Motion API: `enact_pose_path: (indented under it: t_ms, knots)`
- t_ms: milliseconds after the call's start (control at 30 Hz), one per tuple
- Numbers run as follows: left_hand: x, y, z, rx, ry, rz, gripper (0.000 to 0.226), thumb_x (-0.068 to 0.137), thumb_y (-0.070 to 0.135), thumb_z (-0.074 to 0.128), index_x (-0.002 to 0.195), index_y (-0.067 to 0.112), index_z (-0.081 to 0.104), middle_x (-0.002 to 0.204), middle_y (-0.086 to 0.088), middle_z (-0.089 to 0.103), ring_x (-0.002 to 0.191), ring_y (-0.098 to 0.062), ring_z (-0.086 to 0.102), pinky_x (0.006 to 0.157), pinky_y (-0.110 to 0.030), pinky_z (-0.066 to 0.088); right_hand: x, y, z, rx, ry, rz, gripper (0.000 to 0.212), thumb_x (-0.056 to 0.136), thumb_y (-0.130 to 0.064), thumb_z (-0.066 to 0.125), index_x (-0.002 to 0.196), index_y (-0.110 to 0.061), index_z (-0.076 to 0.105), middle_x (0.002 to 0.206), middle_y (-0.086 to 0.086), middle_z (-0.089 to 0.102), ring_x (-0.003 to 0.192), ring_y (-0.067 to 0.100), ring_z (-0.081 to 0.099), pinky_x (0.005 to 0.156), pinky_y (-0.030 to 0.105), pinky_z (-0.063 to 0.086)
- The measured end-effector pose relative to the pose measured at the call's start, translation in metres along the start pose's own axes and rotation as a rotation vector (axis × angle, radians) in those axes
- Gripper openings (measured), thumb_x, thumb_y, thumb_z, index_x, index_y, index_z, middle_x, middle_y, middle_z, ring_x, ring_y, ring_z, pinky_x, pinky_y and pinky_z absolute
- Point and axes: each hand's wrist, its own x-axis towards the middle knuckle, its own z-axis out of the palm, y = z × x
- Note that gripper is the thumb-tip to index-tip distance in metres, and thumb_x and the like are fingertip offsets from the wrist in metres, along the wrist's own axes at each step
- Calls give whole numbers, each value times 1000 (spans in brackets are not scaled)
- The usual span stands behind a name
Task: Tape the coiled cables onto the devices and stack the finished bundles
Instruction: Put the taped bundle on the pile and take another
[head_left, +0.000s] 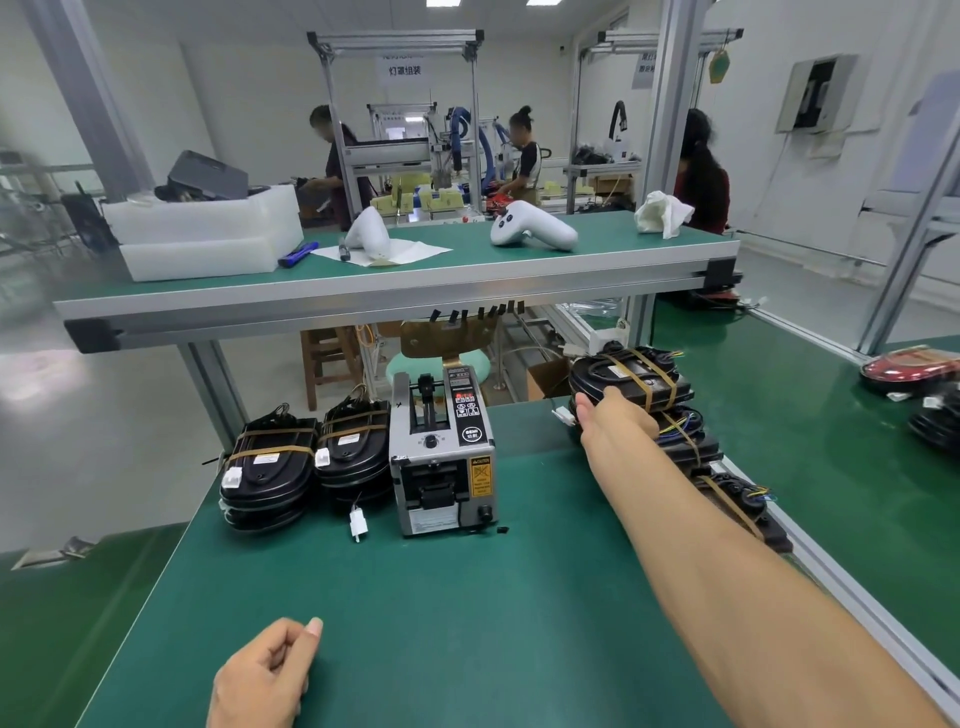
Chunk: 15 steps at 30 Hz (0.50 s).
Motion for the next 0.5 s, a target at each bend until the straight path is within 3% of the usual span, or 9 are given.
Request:
enact_pose_path:
  t_ms: [133, 233, 300, 400, 500]
  knots:
    - [1, -3, -1, 1, -18, 14, 39, 102, 21, 73, 68, 3, 65, 50, -12, 60, 39, -16, 48, 48, -20, 43, -10, -1, -16, 19, 11, -7, 40, 104, -15, 61, 140, -1, 53, 90, 6, 71, 53, 7, 71, 58, 22, 60]
    - [4, -9, -1, -17, -41, 17, 38, 103, 23, 72, 71, 3, 67, 51, -12, 61, 40, -16, 50, 48, -20, 43, -40, 3, -27, 47, 160, -17, 64, 97, -16, 73, 153, -8, 45, 67, 7, 75, 52, 12, 73, 50, 23, 58]
    - [5, -14, -1, -48, -50, 27, 36, 103, 22, 72, 72, 3, 68, 53, -13, 62, 40, -17, 51, 48, -20, 44, -71, 13, -44, 40, 146, -54, 65, 96, -17, 75, 154, -11, 46, 73, 7, 77, 57, 12, 74, 48, 22, 56]
    - [8, -19, 0, -117, -63, 54, 33, 103, 13, 70, 72, 2, 70, 55, -16, 64, 42, -16, 53, 46, -19, 44, -120, 37, -78, -71, -6, -105, 39, 98, -23, 73, 136, -21, 65, 84, 6, 81, 61, 11, 71, 49, 20, 54]
    - [10, -25, 0, -203, -67, 61, 32, 105, 2, 65, 74, 3, 74, 60, -17, 69, 46, -18, 61, 45, -16, 42, -163, 65, -104, -152, -143, -138, 48, 96, -24, 74, 139, -38, 57, 90, 10, 81, 62, 16, 69, 52, 22, 54]
